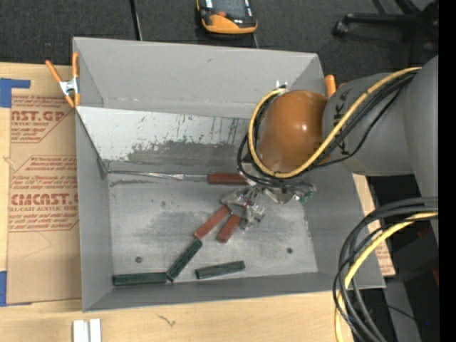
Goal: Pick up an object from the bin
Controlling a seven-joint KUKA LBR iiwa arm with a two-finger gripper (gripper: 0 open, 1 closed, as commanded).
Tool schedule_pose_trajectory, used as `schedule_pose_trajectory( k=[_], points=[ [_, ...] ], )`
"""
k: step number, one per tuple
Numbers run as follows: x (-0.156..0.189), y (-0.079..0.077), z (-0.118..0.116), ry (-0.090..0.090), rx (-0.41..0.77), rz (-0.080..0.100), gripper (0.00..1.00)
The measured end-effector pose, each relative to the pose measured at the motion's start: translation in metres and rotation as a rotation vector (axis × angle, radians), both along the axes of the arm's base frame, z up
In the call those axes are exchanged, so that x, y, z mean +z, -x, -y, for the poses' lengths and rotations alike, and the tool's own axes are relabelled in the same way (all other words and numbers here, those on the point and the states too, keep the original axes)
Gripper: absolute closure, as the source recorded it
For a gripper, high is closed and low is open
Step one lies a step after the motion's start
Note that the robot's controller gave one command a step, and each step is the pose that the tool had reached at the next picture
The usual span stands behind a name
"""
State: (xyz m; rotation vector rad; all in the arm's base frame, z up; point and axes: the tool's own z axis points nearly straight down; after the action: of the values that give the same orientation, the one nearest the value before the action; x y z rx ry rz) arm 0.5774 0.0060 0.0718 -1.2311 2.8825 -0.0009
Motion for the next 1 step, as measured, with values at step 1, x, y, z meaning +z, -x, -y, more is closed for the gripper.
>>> schedule_pose_trajectory(
  k=[1],
  points=[
    [0.0015, 0.0002, -0.0002, 0.000, 0.000, -0.001, 1.00]
  ],
)
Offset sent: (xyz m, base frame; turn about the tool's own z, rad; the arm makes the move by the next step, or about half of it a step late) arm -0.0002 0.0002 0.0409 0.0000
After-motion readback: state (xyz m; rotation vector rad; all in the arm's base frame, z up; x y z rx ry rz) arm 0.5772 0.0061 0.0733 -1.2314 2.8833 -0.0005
